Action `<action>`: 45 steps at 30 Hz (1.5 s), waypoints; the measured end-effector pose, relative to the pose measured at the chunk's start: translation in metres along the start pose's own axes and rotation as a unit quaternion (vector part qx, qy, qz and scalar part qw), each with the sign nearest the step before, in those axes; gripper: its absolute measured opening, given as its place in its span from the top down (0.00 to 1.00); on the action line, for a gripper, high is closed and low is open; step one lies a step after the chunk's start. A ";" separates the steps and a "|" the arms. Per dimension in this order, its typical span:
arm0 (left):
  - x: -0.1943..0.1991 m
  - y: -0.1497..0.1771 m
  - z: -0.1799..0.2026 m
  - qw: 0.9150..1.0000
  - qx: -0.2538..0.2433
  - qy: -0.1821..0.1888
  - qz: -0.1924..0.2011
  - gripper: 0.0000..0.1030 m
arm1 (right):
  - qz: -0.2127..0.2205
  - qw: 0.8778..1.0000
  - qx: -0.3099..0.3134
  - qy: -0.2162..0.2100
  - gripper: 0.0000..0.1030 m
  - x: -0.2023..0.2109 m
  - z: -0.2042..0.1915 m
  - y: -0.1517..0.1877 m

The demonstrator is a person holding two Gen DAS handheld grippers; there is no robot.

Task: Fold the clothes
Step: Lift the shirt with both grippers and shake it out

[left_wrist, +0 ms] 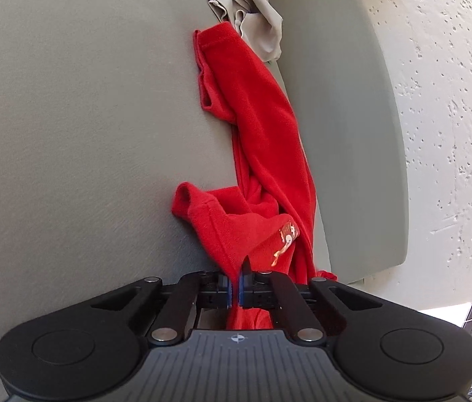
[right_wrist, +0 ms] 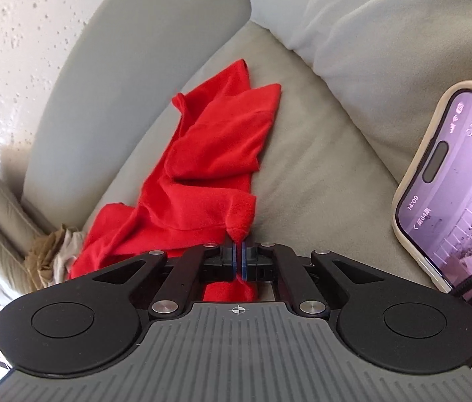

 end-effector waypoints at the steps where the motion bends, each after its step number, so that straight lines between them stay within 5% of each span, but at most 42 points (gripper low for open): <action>1: 0.009 0.003 0.005 1.000 -0.008 0.004 -0.006 1.00 | 0.008 1.000 0.008 -0.007 0.98 0.010 -0.007 -0.003; 7: 0.085 0.001 0.084 0.991 -0.106 0.055 0.053 1.00 | 0.033 0.996 0.049 -0.062 0.98 0.078 -0.053 -0.017; 11: 0.140 -0.004 0.174 0.970 -0.182 0.114 0.111 1.00 | 0.066 0.988 0.046 -0.133 0.98 0.150 -0.087 -0.036; 14: 0.191 0.001 0.249 0.942 -0.236 0.177 0.161 1.00 | 0.093 0.975 0.042 -0.197 0.98 0.212 -0.112 -0.050; 18: 0.269 0.029 0.336 0.881 -0.330 0.241 0.237 1.00 | 0.151 0.945 0.072 -0.282 0.98 0.329 -0.148 -0.062; 21: 0.304 0.050 0.369 0.857 -0.356 0.267 0.258 1.00 | 0.205 0.925 0.115 -0.299 0.98 0.408 -0.168 -0.062; 28: 0.340 0.086 0.406 0.803 -0.418 0.303 0.298 1.00 | 0.279 0.895 0.144 -0.316 0.98 0.498 -0.177 -0.061; 30: 0.332 0.083 0.413 0.806 -0.426 0.293 0.289 1.00 | 0.296 0.891 0.152 -0.308 0.98 0.506 -0.181 -0.065; 32: 0.308 0.071 0.412 0.819 -0.428 0.269 0.272 1.00 | 0.301 0.893 0.157 -0.295 0.98 0.501 -0.185 -0.072; 36: 0.225 0.027 0.398 0.862 -0.417 0.193 0.216 1.00 | 0.264 0.923 0.154 -0.233 0.98 0.427 -0.193 -0.096; 38: 0.181 0.003 0.393 0.871 -0.416 0.148 0.214 1.00 | 0.253 0.934 0.156 -0.195 0.98 0.375 -0.197 -0.114; 41: 0.141 -0.021 0.403 0.867 -0.425 0.112 0.236 1.00 | 0.276 0.934 0.174 -0.145 0.98 0.316 -0.213 -0.141; 45: 0.152 -0.020 0.439 0.830 -0.457 0.146 0.285 1.00 | 0.364 0.892 0.226 -0.142 0.98 0.334 -0.259 -0.160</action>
Point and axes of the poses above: each gripper's, at about its wrist camera, not at the fingertips, and x roughly against the way its jaws point, z to its right, y to its underside, the point moved 7 cm from there along -x, roughly the way its jaws point, and after that the axes turned 7 degrees about y, right-handed, at the moved point
